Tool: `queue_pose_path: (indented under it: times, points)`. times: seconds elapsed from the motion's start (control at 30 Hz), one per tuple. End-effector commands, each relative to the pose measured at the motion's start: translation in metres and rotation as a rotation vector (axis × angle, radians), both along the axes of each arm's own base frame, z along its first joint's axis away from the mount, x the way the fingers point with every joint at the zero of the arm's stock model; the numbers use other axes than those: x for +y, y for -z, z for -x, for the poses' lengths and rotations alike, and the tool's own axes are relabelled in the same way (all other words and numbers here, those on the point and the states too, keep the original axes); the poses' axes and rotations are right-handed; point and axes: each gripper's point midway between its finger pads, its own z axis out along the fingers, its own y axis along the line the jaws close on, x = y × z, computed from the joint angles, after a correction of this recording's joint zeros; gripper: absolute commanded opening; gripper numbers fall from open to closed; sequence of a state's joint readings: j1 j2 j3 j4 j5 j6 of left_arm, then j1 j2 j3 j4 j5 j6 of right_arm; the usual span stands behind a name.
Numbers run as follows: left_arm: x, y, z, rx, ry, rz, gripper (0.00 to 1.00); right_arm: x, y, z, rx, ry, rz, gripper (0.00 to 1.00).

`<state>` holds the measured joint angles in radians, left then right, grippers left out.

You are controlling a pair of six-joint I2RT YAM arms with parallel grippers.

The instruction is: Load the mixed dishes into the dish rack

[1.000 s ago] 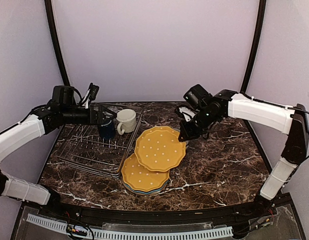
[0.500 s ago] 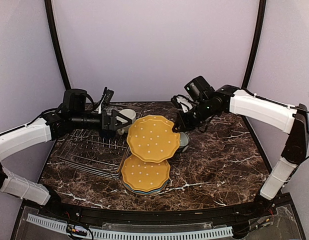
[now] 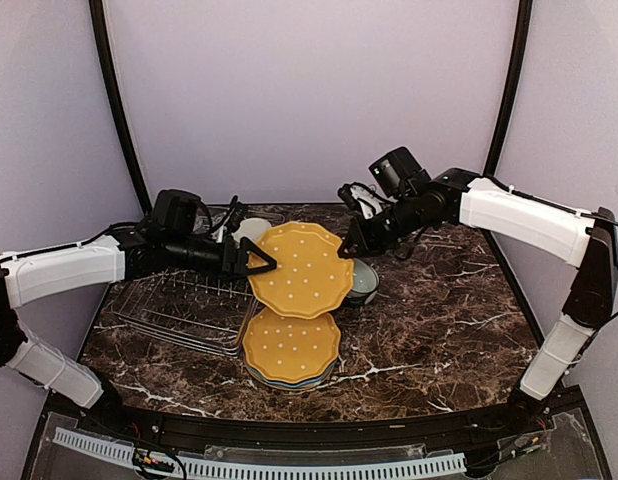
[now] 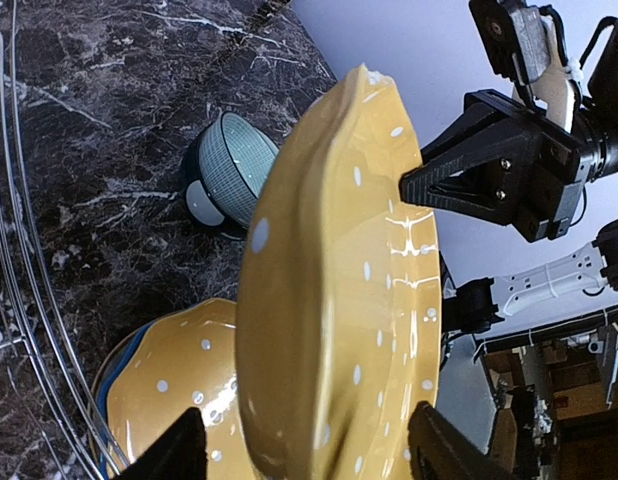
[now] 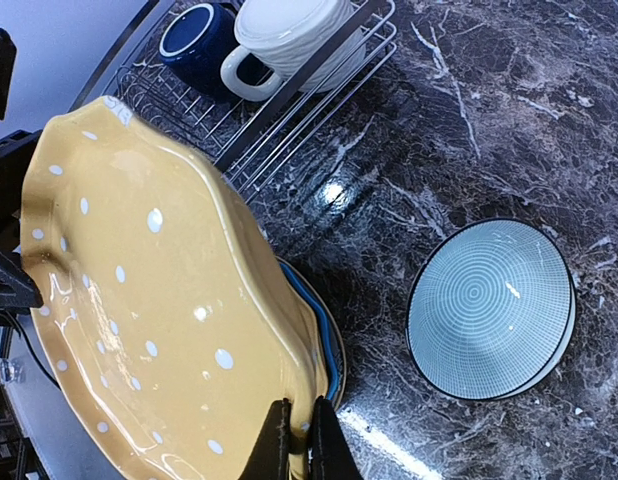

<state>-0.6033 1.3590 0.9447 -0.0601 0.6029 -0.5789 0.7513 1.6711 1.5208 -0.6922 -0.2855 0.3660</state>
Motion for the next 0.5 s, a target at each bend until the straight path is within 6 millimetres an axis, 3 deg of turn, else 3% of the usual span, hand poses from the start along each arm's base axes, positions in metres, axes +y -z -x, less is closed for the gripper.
queue_pose_path:
  times: [0.0, 0.17, 0.33, 0.47]
  points:
    - [-0.006, -0.004, 0.005, 0.02, 0.031, 0.033, 0.6, 0.021, -0.057, -0.008, -0.096, -0.036, -0.195, 0.0]
    - [-0.01, -0.005, 0.003, 0.033, 0.037, 0.048, 0.33, 0.021, -0.053, -0.006, -0.109, -0.055, -0.188, 0.0]
    - [-0.01, -0.01, 0.0, 0.031, 0.025, 0.052, 0.19, 0.021, -0.044, -0.004, -0.128, -0.084, -0.182, 0.0]
    - [-0.011, -0.018, -0.003, 0.028, 0.007, 0.074, 0.01, 0.023, -0.043, 0.0, -0.136, -0.117, -0.197, 0.0]
